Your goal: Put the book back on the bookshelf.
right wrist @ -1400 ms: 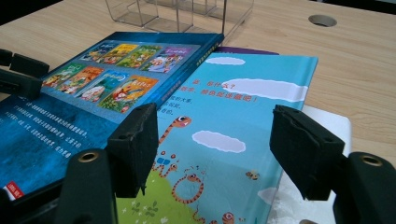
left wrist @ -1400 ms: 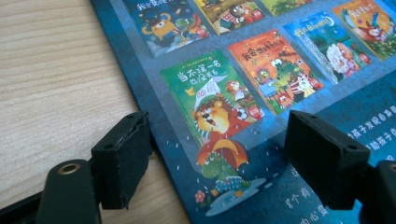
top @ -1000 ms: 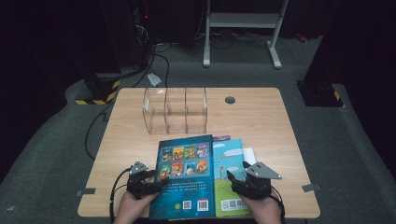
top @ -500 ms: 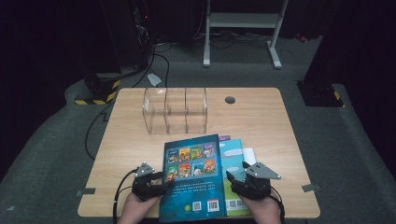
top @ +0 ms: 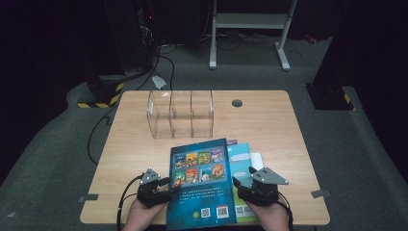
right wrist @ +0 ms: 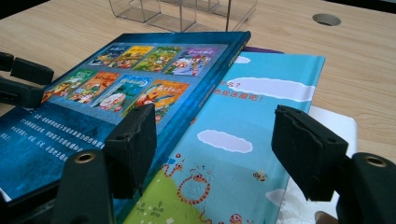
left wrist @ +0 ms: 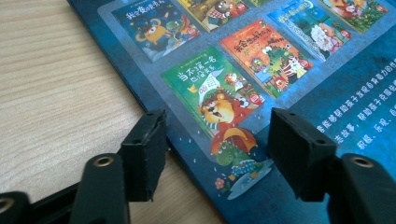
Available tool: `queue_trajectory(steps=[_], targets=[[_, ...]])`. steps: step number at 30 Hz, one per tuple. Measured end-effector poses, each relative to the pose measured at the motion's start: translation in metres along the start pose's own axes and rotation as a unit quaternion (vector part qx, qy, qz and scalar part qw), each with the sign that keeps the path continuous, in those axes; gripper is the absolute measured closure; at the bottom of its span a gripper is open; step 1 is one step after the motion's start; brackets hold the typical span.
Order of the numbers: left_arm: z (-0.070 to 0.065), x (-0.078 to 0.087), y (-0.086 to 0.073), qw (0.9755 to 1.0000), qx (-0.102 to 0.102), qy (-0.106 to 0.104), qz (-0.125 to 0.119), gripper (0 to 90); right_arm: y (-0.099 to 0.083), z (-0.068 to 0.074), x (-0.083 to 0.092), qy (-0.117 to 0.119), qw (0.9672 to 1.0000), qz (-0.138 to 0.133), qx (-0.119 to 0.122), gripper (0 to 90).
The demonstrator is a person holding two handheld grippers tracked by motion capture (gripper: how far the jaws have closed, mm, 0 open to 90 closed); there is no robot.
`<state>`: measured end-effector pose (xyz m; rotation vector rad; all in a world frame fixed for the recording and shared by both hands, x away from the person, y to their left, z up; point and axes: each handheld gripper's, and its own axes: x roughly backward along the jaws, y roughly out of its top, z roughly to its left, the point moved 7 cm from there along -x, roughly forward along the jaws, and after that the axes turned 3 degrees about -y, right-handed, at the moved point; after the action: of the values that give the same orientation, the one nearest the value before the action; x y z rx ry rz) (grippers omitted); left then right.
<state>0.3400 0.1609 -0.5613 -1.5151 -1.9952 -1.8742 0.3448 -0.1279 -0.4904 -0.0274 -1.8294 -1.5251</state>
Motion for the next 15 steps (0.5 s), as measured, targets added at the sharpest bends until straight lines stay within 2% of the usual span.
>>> queue_trajectory(steps=[15], targets=[[-0.0109, -0.0064, 0.0050, 0.9998, -0.013, -0.011, -0.011, 43.5, -0.0017, 0.0001, 0.0064, 0.001, 1.0000, -0.002, -0.003, 31.0]])
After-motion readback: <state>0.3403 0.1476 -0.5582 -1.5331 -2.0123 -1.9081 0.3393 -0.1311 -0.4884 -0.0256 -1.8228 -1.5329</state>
